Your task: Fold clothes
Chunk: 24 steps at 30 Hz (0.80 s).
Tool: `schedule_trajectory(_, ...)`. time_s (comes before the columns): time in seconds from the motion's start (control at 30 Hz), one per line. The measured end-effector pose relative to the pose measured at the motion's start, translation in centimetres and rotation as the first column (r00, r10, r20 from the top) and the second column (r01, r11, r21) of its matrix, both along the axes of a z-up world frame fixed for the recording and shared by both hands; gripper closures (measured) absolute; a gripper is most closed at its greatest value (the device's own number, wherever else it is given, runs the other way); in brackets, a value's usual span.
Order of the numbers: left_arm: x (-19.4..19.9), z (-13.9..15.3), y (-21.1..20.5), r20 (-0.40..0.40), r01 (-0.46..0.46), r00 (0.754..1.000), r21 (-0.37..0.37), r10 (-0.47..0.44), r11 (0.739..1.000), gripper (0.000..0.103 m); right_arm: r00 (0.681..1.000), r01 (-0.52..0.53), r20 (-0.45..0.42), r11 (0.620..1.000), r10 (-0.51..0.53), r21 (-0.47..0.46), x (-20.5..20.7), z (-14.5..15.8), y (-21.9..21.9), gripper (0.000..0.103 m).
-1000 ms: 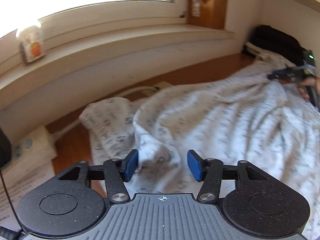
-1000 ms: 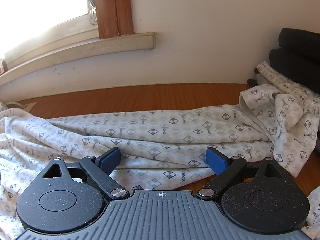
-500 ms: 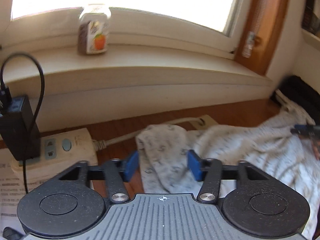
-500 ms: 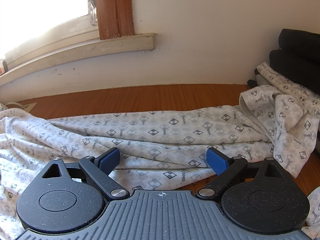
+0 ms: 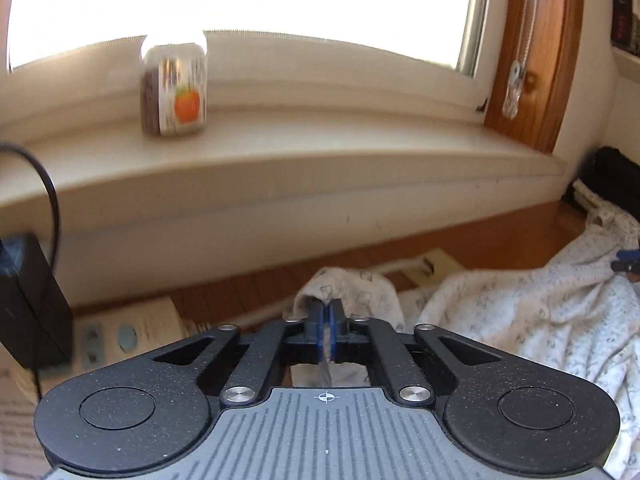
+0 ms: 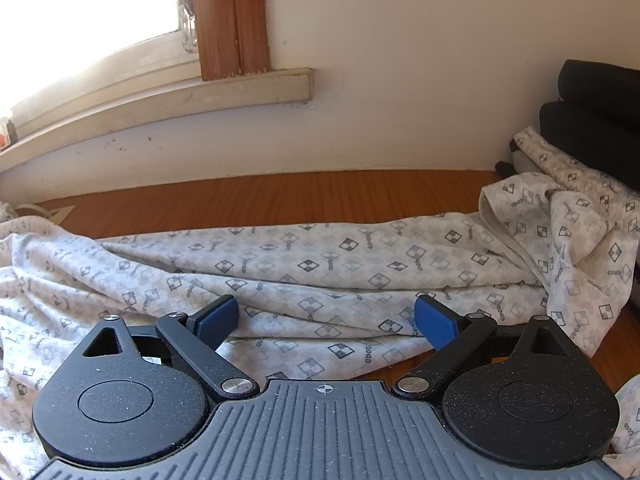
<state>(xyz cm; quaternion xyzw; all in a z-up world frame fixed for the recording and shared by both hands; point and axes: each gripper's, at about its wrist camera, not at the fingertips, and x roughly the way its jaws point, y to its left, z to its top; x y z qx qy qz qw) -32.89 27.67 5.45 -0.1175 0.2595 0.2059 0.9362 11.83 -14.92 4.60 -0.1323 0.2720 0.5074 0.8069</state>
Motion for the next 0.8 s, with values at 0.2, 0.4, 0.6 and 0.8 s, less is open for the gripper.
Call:
schedule_trajectory(0.2, -1.3, 3.7, 0.4, 0.123, -0.130, 0.986, 0.129, 0.115, 0.983, 0.102, 1.000, -0.002, -0.002, 1.000, 0.002, 0.002, 0.0, 0.0, 0.0, 0.008)
schedule_trajectory(0.4, 0.2, 2.6, 0.1, 0.066, -0.157, 0.987, 0.180, 0.147, 0.971, 0.098, 1.000, 0.000, 0.001, 1.000, 0.000, -0.001, -0.1, 0.0, 0.1, 0.008)
schedule_trajectory(0.6, -0.6, 1.2, -1.7, 0.027, -0.118, 0.993, 0.132, 0.116, 0.984, 0.055, 1.000, 0.000, 0.000, 1.000, 0.000, 0.006, 0.0, 0.1, -0.1, 0.008)
schedule_trajectory(0.8, -3.7, -0.2, -4.3, -0.060, -0.043, 0.997, 0.016, 0.044, 0.999, 0.054, 1.000, -0.001, -0.001, 1.000, 0.001, 0.011, 0.0, 0.1, -0.3, 0.008)
